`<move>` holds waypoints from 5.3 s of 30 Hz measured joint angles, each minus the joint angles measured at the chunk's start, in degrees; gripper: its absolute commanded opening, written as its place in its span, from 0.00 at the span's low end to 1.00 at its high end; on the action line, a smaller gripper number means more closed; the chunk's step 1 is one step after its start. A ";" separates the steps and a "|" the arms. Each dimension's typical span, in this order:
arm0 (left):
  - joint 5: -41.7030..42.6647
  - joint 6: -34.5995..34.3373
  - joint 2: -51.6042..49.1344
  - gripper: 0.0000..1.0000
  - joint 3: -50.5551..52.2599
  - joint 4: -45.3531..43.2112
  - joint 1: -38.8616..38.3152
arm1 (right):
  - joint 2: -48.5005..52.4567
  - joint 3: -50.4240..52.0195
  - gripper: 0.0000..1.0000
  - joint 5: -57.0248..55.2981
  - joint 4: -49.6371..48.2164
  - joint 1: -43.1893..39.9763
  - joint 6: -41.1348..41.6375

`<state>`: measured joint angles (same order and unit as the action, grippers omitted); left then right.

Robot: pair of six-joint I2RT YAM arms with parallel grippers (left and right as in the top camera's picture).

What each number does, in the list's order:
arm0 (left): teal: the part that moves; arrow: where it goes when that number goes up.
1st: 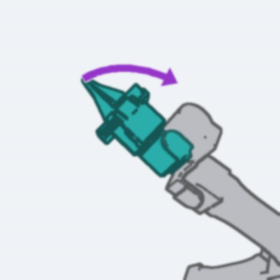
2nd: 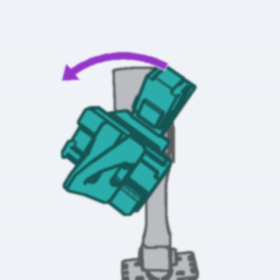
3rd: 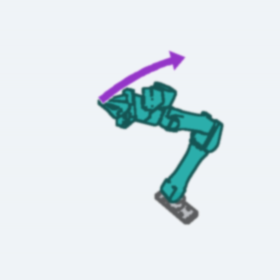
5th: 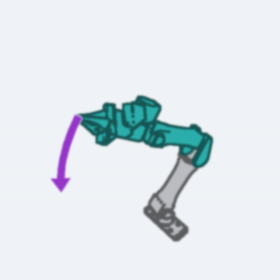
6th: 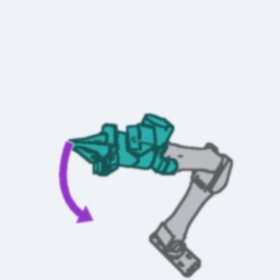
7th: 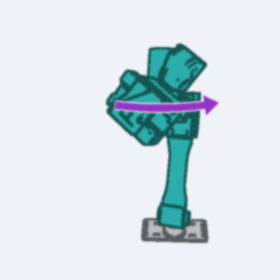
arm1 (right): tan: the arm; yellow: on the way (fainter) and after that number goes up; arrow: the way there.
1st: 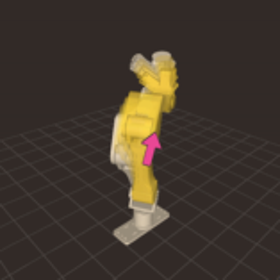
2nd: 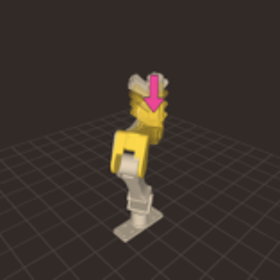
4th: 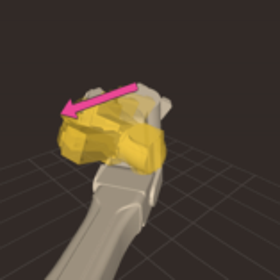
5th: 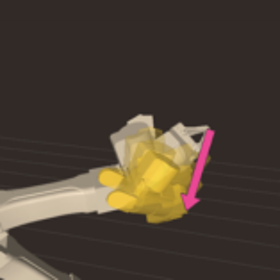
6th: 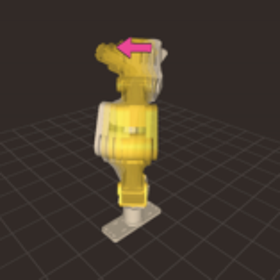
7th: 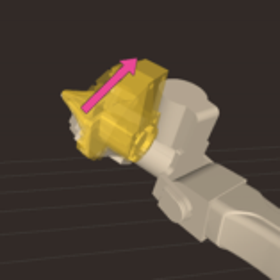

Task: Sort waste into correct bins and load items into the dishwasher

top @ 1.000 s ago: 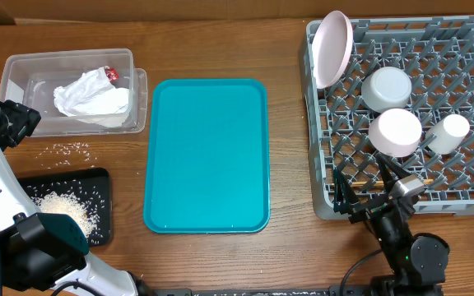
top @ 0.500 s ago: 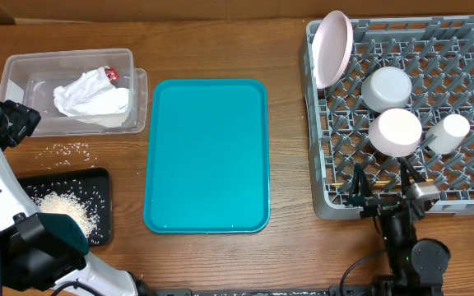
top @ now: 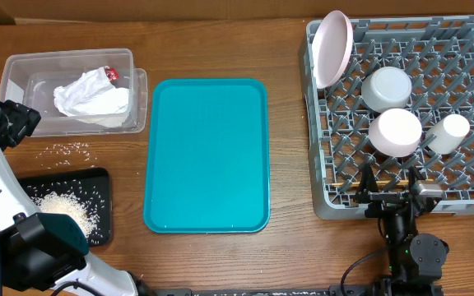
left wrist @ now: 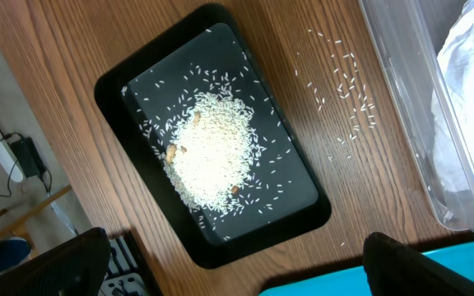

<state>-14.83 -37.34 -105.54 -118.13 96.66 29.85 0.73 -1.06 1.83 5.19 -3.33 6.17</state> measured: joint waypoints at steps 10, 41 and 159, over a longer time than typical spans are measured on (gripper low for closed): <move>0.00 0.00 0.00 1.00 0.00 0.00 -0.02 | 0.00 0.00 1.00 -0.37 -0.02 0.00 -0.20; -1.29 2.45 0.00 1.00 0.00 0.00 0.00 | 0.00 0.00 1.00 -0.37 -0.04 0.00 -0.22; 14.01 28.98 104.67 1.00 117.63 -92.17 -26.77 | -0.04 0.00 1.00 -0.42 -0.02 0.00 -0.22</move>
<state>-0.82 -8.36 -0.86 -0.49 4.49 3.07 0.69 -1.06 1.41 5.17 -3.33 5.96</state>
